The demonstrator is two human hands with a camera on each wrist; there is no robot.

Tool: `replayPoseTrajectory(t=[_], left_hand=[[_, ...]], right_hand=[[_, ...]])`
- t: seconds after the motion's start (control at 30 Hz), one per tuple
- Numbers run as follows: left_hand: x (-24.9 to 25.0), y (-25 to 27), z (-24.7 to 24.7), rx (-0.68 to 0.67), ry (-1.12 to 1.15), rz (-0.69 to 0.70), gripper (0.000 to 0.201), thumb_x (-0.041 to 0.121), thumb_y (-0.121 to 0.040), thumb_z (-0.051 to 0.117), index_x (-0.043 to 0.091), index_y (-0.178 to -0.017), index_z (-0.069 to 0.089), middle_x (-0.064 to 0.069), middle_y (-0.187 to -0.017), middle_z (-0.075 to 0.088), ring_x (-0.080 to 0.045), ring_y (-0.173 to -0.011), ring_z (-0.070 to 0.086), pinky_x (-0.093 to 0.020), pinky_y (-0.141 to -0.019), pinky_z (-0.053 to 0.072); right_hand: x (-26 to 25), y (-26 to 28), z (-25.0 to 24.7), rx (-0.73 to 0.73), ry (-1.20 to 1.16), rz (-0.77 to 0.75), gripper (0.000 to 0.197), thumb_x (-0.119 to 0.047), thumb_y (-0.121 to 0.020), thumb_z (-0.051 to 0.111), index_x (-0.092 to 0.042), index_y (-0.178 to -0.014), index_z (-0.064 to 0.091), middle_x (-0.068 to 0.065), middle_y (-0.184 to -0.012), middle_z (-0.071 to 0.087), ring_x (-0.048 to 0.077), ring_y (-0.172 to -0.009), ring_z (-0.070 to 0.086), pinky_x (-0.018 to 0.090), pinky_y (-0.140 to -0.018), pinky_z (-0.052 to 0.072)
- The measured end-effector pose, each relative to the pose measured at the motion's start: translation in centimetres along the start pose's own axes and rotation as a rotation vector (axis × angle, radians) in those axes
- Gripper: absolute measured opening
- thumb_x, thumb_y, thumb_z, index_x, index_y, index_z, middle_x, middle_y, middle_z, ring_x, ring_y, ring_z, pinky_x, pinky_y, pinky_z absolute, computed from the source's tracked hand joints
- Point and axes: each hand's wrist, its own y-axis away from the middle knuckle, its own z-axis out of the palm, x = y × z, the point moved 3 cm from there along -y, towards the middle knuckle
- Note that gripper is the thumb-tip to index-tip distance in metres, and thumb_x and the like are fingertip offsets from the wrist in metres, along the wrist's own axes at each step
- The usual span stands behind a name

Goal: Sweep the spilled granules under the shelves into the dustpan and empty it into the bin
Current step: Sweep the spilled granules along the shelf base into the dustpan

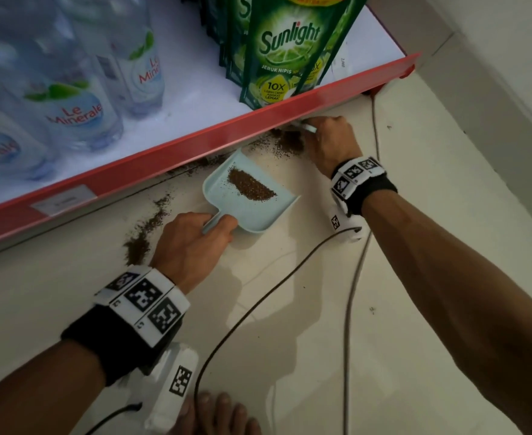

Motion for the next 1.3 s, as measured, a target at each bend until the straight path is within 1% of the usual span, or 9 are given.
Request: replayPoseTrajectory(t=[0.2, 0.33, 0.47, 0.57, 0.77, 0.9, 1.07, 1.2, 1.3], left_hand=[[-0.7, 0.6, -0.5, 0.029, 0.015, -0.001, 0.049, 0.05, -0.074, 0.05, 0.004, -0.067, 0.065, 0.004, -0.046, 0.048, -0.021, -0.054, 0.048, -0.032, -0.058, 0.039], [-1.4, 0.9, -0.7, 0.037, 0.004, -0.015, 0.046, 0.049, -0.077, 0.052, 0.005, -0.068, 0.064, 0.007, -0.042, 0.046, -0.019, -0.053, 0.047, -0.03, -0.055, 0.038], [-1.7, 1.0, -0.8, 0.043, -0.007, 0.008, 0.046, 0.047, -0.08, 0.053, 0.005, -0.068, 0.064, 0.005, -0.046, 0.048, -0.021, -0.054, 0.048, -0.032, -0.056, 0.039], [-1.7, 1.2, -0.7, 0.043, -0.003, 0.006, 0.048, 0.05, -0.075, 0.05, 0.005, -0.067, 0.064, 0.006, -0.044, 0.048, -0.021, -0.054, 0.049, -0.032, -0.057, 0.039], [-2.2, 1.5, -0.8, 0.041, 0.016, -0.01, 0.047, 0.05, -0.073, 0.049, 0.007, -0.064, 0.066, 0.013, -0.036, 0.049, -0.018, -0.052, 0.05, -0.029, -0.056, 0.039], [-2.3, 1.8, -0.9, 0.046, 0.019, 0.007, 0.048, 0.049, -0.074, 0.049, 0.004, -0.065, 0.065, 0.014, -0.036, 0.047, -0.018, -0.052, 0.048, -0.03, -0.056, 0.039], [-2.1, 1.9, -0.7, 0.042, 0.012, -0.009, 0.047, 0.05, -0.074, 0.049, 0.007, -0.065, 0.066, 0.009, -0.041, 0.049, -0.019, -0.054, 0.051, -0.031, -0.058, 0.041], [-1.9, 1.9, -0.2, 0.032, 0.024, -0.034, 0.047, 0.052, -0.071, 0.049, 0.009, -0.065, 0.066, 0.005, -0.047, 0.053, -0.022, -0.057, 0.053, -0.033, -0.061, 0.043], [-1.9, 1.8, 0.1, 0.027, 0.046, -0.054, 0.047, 0.051, -0.07, 0.05, 0.008, -0.065, 0.067, 0.006, -0.045, 0.051, -0.023, -0.057, 0.052, -0.034, -0.061, 0.044]], right_hand=[[-1.9, 2.5, -0.5, 0.052, -0.115, -0.172, 0.03, -0.022, -0.099, 0.047, -0.017, -0.118, 0.07, 0.015, -0.094, 0.075, 0.035, -0.077, 0.068, 0.043, -0.073, 0.055], [1.9, 1.6, -1.9, 0.208, 0.03, 0.036, 0.033, -0.033, -0.1, 0.045, -0.021, -0.12, 0.068, 0.023, -0.096, 0.071, 0.043, -0.082, 0.064, 0.04, -0.068, 0.05], [3.4, 1.1, -1.4, 0.102, 0.137, 0.225, 0.03, -0.027, -0.101, 0.041, -0.014, -0.11, 0.067, 0.026, -0.098, 0.065, 0.043, -0.089, 0.06, 0.041, -0.069, 0.045], [0.7, 2.3, -0.1, 0.044, 0.122, 0.091, 0.028, -0.029, -0.101, 0.043, -0.016, -0.105, 0.068, 0.02, -0.086, 0.067, 0.038, -0.073, 0.058, 0.037, -0.06, 0.039], [-4.2, 5.4, -0.1, 0.03, 0.035, -0.227, 0.029, -0.032, -0.101, 0.044, -0.028, -0.119, 0.067, 0.009, -0.086, 0.074, 0.033, -0.07, 0.065, 0.037, -0.063, 0.053], [0.1, 4.4, -2.1, 0.195, 0.117, 0.0, 0.031, -0.034, -0.101, 0.043, -0.023, -0.115, 0.068, 0.016, -0.085, 0.072, 0.037, -0.071, 0.064, 0.033, -0.06, 0.044], [3.5, 4.7, -1.6, 0.135, 0.171, 0.347, 0.035, -0.026, -0.103, 0.039, -0.002, -0.103, 0.065, 0.027, -0.097, 0.065, 0.043, -0.085, 0.06, 0.038, -0.065, 0.038], [-1.9, 7.2, 0.6, 0.057, 0.071, 0.162, 0.028, -0.021, -0.101, 0.041, -0.008, -0.085, 0.061, 0.012, -0.068, 0.057, 0.028, -0.055, 0.044, 0.033, -0.055, 0.036], [-5.3, 8.5, 0.8, 0.067, -0.039, 0.001, 0.03, -0.026, -0.101, 0.043, -0.012, -0.078, 0.057, 0.002, -0.059, 0.053, 0.021, -0.046, 0.041, 0.028, -0.051, 0.036]])
